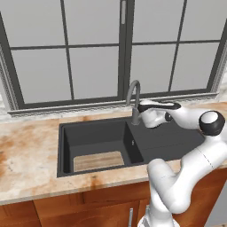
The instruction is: Turn on the sink faucet with hot water and rinse the cutting board for ten seconds, then turn off the faucet. Push the cutting board to reach the water if necessary.
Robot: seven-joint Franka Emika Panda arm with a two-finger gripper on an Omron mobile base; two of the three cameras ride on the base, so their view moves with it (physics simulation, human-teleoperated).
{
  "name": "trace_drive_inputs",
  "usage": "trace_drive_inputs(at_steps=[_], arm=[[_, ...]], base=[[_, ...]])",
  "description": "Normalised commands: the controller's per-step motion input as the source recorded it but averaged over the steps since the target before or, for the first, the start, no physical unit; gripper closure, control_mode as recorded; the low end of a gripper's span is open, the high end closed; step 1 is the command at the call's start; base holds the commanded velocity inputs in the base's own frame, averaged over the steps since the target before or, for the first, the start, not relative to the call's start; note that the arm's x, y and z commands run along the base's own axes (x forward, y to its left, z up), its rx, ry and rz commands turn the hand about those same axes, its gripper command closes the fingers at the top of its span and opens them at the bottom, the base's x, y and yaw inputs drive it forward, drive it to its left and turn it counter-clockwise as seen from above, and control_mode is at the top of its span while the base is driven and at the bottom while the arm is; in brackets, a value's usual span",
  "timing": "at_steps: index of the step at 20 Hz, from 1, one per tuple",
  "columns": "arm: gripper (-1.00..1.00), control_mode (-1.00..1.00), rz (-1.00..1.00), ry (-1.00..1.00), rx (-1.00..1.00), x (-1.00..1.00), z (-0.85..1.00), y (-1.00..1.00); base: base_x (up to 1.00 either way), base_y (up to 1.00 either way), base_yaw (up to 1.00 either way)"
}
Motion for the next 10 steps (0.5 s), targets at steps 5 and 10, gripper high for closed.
trace_drive_inputs(at_steps=[5, 10], arm=[[-1.0, -1.0, 0.0, 0.0, 0.0, 0.06, 0.0, 0.0], [-1.0, -1.0, 0.0, 0.0, 0.0, 0.05, -0.01, 0.01]], base=[[0.0, 0.0, 0.0], [0.0, 0.0, 0.0]])
